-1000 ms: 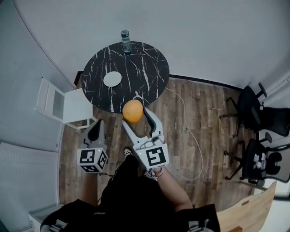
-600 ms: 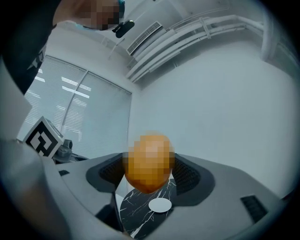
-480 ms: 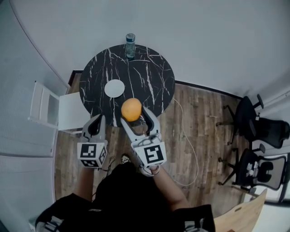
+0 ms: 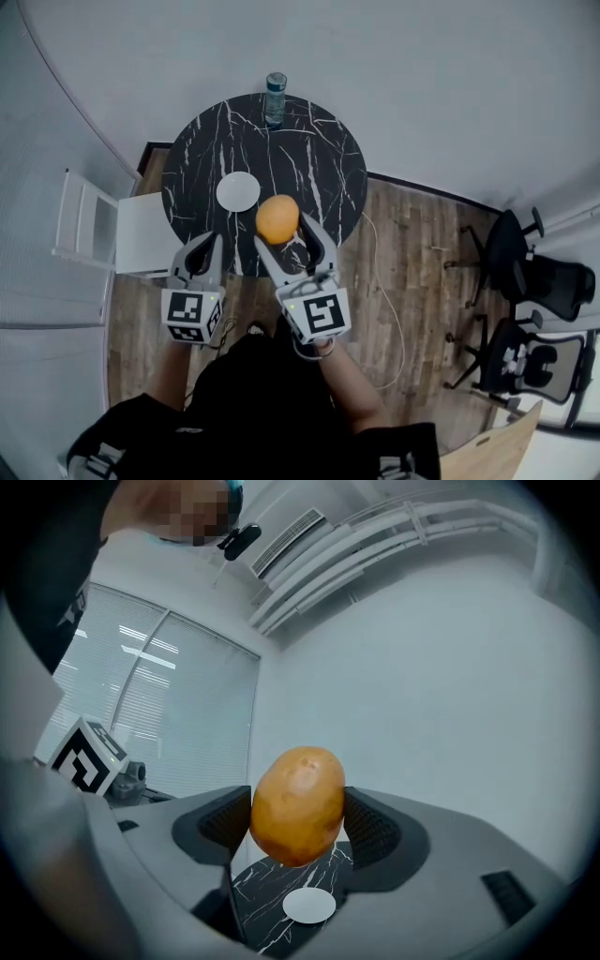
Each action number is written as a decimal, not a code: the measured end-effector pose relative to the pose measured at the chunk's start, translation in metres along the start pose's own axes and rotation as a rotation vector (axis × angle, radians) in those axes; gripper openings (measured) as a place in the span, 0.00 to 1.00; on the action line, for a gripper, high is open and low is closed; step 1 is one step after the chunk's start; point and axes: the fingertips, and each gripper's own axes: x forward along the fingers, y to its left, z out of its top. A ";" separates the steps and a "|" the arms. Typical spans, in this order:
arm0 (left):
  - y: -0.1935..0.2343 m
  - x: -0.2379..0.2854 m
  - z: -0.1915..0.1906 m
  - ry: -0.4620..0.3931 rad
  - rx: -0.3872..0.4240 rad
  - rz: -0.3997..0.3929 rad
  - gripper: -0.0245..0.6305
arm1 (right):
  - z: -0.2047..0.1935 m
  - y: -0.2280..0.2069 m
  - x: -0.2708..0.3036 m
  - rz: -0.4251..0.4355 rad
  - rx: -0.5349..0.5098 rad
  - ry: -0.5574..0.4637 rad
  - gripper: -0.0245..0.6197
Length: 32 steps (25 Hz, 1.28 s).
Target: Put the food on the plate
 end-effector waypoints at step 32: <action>0.066 0.132 -0.096 0.214 -0.198 0.203 0.04 | -0.139 -0.055 0.136 0.366 -0.017 0.266 0.50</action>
